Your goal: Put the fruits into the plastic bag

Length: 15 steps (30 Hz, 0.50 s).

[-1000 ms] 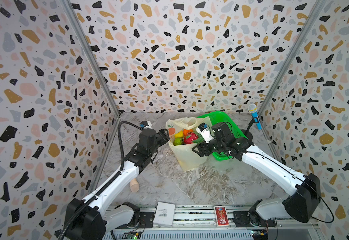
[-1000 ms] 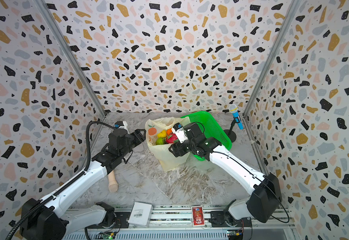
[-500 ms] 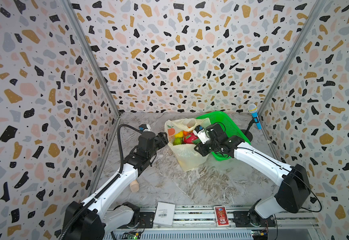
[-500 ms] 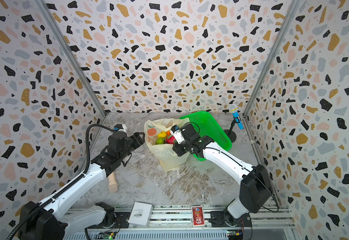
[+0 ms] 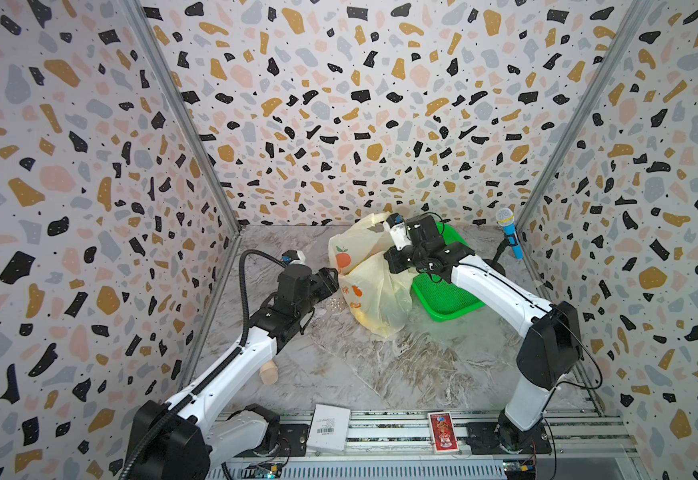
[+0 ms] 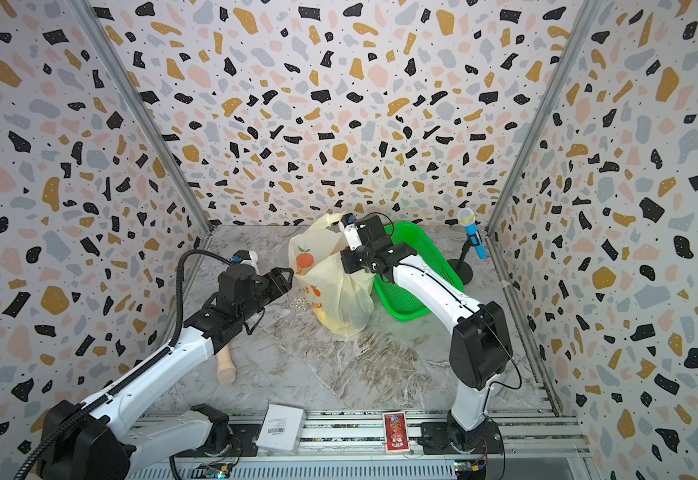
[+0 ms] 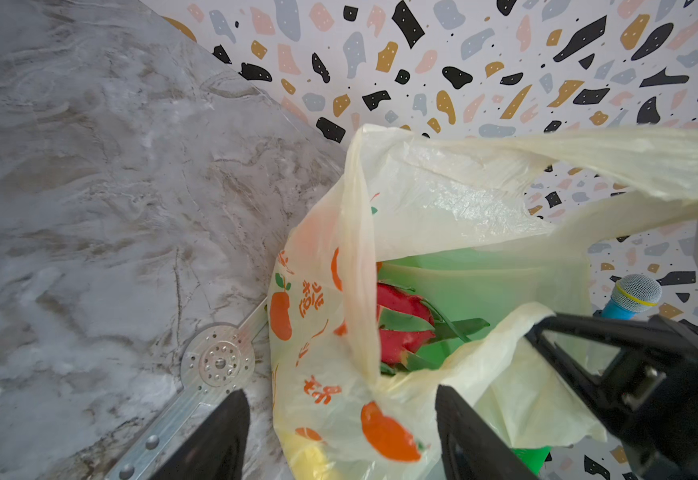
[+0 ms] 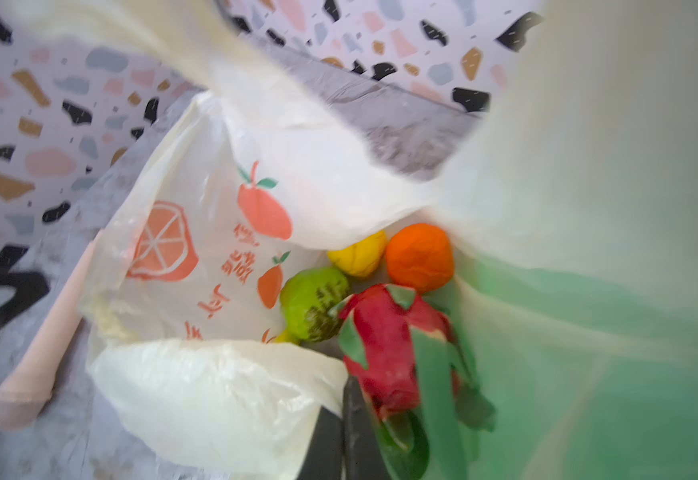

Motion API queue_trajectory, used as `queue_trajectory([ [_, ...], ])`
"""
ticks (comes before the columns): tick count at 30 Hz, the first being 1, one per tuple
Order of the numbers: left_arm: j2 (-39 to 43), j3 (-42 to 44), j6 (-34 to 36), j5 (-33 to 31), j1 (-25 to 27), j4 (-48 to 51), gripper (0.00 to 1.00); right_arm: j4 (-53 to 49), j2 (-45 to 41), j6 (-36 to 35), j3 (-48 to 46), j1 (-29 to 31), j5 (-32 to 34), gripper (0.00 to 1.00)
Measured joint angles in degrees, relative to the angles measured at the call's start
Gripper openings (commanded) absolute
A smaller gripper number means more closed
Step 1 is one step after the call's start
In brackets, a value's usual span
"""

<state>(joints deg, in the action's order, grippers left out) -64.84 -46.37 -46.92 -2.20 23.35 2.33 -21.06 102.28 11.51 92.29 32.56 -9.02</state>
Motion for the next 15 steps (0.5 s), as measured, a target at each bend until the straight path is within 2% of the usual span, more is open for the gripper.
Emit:
queue_trajectory([
  [5,-0.02,0.74,0.39,1.07,0.0,-0.02,0.71,4.17,1.57,5.55,-2.49,-3.69,-0.83,0.0],
  [6,-0.02,1.01,0.44,1.07,0.0,0.02,0.71,4.66,1.53,6.32,-3.5,-3.63,-0.92,0.04],
  [7,-0.02,1.14,0.46,1.05,0.0,0.22,0.71,5.09,1.4,6.93,-4.31,-3.43,-1.09,0.1],
  [8,-0.02,1.29,0.5,0.94,0.0,0.26,0.71,5.64,1.09,7.48,-5.27,-3.15,-1.31,0.21],
  [9,-0.02,1.36,0.59,0.66,0.0,0.33,0.71,6.12,0.59,7.72,-6.23,-2.89,-1.46,0.39],
  [11,-0.02,1.38,0.66,-0.28,-0.02,0.55,0.72,6.43,-1.38,7.74,-7.96,-2.54,-1.68,0.62],
  [13,-0.02,1.38,0.76,-1.79,-0.28,0.81,0.72,6.56,-4.63,7.28,-9.25,-2.25,-1.79,0.73],
  [15,-0.02,1.38,0.72,-4.13,-1.16,1.57,0.74,7.41,-10.14,7.02,-10.91,-2.14,-1.81,0.77],
])
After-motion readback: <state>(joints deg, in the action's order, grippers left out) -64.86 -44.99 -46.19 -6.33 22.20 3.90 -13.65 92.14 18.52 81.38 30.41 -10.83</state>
